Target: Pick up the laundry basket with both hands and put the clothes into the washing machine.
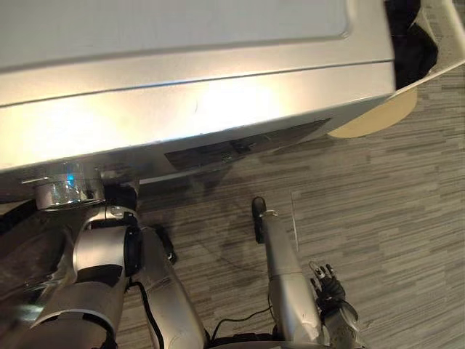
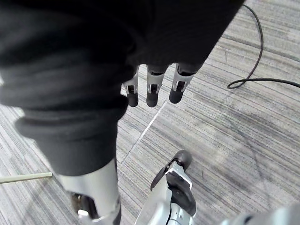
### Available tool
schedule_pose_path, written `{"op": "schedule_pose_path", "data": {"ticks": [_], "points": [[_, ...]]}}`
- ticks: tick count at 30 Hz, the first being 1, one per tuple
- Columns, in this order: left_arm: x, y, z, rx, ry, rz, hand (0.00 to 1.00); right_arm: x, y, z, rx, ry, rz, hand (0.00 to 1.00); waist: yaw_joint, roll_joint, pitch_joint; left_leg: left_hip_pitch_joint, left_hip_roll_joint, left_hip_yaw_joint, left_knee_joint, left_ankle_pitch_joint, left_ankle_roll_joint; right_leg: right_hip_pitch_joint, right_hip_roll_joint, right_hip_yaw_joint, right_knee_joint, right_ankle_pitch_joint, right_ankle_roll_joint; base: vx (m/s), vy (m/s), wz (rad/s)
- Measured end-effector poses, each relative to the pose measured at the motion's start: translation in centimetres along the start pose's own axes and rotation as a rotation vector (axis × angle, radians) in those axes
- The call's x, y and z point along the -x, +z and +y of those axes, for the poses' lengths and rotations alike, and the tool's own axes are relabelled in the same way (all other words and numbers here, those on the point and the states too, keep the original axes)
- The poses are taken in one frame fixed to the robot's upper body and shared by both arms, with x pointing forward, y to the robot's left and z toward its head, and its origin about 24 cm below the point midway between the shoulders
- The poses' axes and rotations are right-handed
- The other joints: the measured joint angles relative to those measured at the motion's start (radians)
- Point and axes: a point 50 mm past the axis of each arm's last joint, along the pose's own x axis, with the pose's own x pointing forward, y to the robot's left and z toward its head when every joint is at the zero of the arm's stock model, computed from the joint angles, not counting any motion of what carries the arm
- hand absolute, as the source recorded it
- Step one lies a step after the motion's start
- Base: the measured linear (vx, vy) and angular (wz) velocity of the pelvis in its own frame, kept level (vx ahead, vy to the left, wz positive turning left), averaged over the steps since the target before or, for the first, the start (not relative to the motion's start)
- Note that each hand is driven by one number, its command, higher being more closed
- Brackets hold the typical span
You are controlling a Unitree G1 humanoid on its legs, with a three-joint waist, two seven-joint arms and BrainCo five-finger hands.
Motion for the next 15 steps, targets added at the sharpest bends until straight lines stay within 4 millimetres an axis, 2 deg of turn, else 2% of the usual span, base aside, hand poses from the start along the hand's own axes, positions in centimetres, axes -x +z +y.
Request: {"op": "schedule_pose_path", "data": {"ticks": [2, 3, 4, 5, 7, 8, 10, 12, 13, 15], "points": [[1.1, -3.5, -0.5, 0.059, -0.029, 0.118, 0.0, 0.0, -0.3, -0.2, 0.002, -0.011, 0.023, 0.0, 0.002, 0.0, 0.0, 0.077, -0.004, 0.002, -0.037, 0.003, -0.006, 0.083, -0.009, -0.013, -0.034, -0.003, -0.007, 0.08, 0.05, 0.23], [1.4, -4.6, -0.6, 0.066, -0.031, 0.145, 0.0, 0.0, -0.4, -0.3, 0.005, -0.015, 0.029, 0.0, 0.001, 0.0, 0.0, 0.097, -0.008, 0.004, -0.047, 0.004, -0.008, 0.104, -0.019, -0.016, -0.041, -0.003, -0.007, 0.07, 0.062, 0.29], [2.4, -6.7, -0.7, 0.085, -0.039, 0.205, 0.0, -0.1, -0.6, -0.4, 0.018, -0.025, 0.039, 0.0, 0.004, 0.0, 0.0, 0.147, -0.021, 0.01, -0.071, 0.006, -0.01, 0.147, -0.032, -0.019, -0.055, -0.004, -0.008, 0.06, 0.049, 0.27], [2.9, -7.8, -0.7, 0.086, -0.042, 0.235, 0.0, -0.1, -0.6, -0.4, 0.024, -0.029, 0.042, 0.0, 0.004, 0.0, -0.001, 0.172, -0.025, 0.017, -0.084, 0.009, -0.009, 0.17, -0.039, -0.022, -0.064, -0.007, -0.011, 0.08, 0.056, 0.37], [5.5, -12.3, -0.3, 0.072, -0.038, 0.352, 0.0, -0.4, -0.6, -0.4, 0.04, -0.048, 0.052, 0.0, 0.005, 0.01, -0.025, 0.247, -0.057, 0.03, -0.145, 0.022, -0.004, 0.246, -0.074, -0.034, -0.109, -0.014, -0.012, 0.07, 0.03, 0.39], [6.3, -13.6, -0.2, 0.067, -0.037, 0.389, 0.0, -0.4, -0.6, -0.4, 0.046, -0.053, 0.057, 0.0, 0.006, 0.016, -0.035, 0.265, -0.064, 0.034, -0.161, 0.026, -0.001, 0.265, -0.08, -0.036, -0.12, -0.014, -0.012, 0.08, 0.023, 0.37], [10.6, -18.9, 0.9, 0.012, -0.04, 0.546, 0.0, -0.5, -0.7, -0.7, 0.07, -0.068, 0.073, 0.0, 0.022, 0.036, -0.074, 0.355, -0.098, 0.054, -0.235, 0.045, 0.005, 0.348, -0.109, -0.044, -0.172, -0.013, -0.011, 0.09, 0.009, 0.32], [13.9, -22.1, 2.0, -0.021, -0.025, 0.658, 0.0, -0.4, -0.7, -1.2, 0.075, -0.087, 0.079, 0.0, 0.03, 0.057, -0.109, 0.405, -0.117, 0.059, -0.286, 0.059, 0.009, 0.404, -0.127, -0.057, -0.218, -0.009, -0.006, 0.09, 0.007, 0.31], [16.7, -24.4, 2.9, -0.031, -0.018, 0.754, 0.0, -0.3, -0.9, -1.8, 0.08, -0.11, 0.087, 0.0, 0.032, 0.071, -0.14, 0.446, -0.135, 0.064, -0.336, 0.075, 0.012, 0.451, -0.142, -0.069, -0.266, 0.002, -0.004, 0.14, 0.009, 0.33], [21.8, -27.8, 4.9, -0.058, 0.005, 0.924, 0.0, -0.1, -1.4, -2.4, 0.082, -0.133, 0.112, 0.0, 0.044, 0.085, -0.199, 0.513, -0.162, 0.081, -0.436, 0.11, 0.016, 0.525, -0.165, -0.087, -0.364, 0.032, -0.002, 0.2, 0.019, 0.29]]}}
